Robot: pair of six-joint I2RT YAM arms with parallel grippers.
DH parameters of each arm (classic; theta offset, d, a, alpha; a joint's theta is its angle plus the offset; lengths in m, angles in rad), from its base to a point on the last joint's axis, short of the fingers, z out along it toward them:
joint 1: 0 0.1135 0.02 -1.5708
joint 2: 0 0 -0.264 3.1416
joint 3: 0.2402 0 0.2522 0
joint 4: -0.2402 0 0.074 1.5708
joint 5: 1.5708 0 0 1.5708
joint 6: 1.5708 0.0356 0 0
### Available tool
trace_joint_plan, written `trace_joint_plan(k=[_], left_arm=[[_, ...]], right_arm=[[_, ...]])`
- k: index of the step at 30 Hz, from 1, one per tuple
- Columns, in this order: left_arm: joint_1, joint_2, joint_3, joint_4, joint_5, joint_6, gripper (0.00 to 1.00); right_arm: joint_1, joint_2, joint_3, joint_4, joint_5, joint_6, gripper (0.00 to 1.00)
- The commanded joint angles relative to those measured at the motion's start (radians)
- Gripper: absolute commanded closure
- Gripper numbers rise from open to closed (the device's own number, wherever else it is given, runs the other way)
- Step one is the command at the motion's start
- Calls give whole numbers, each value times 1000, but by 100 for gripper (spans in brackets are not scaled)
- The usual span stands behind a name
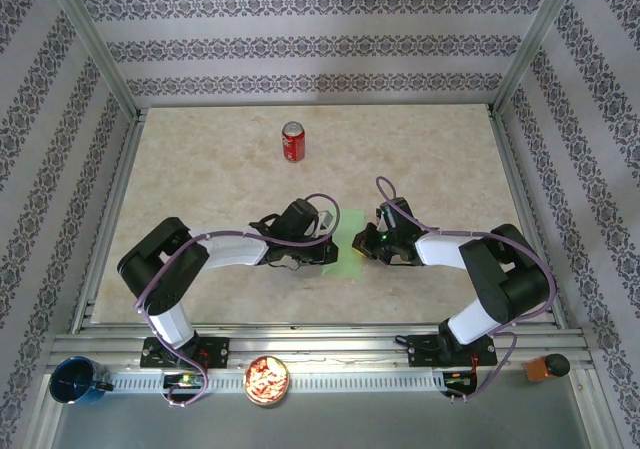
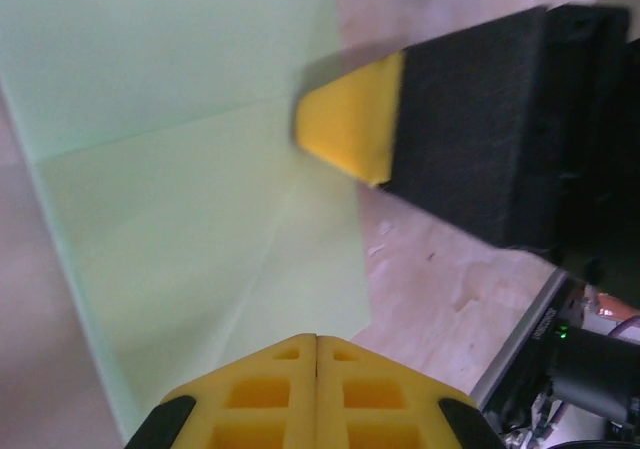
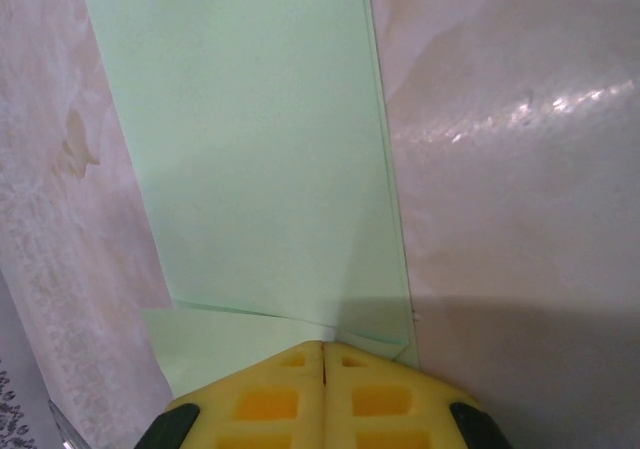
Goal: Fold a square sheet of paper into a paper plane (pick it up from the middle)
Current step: Fold the triangle a second time at the center of the table.
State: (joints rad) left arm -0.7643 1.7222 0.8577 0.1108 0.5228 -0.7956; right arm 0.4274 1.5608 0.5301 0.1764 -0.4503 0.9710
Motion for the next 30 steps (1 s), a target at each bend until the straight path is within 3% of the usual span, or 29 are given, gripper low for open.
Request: trace_joint_plan(k=[1, 16, 30], left_arm=[[-3, 28, 49, -16, 19, -24, 100], [-41, 181, 207, -136, -60, -36, 100], [-43, 204, 152, -149, -100, -32, 100]], right_arm=[[-6, 28, -25, -63, 39, -6, 100], [-8, 27, -30, -58, 36, -2, 100], [-13, 40, -35, -69, 45, -8, 100]])
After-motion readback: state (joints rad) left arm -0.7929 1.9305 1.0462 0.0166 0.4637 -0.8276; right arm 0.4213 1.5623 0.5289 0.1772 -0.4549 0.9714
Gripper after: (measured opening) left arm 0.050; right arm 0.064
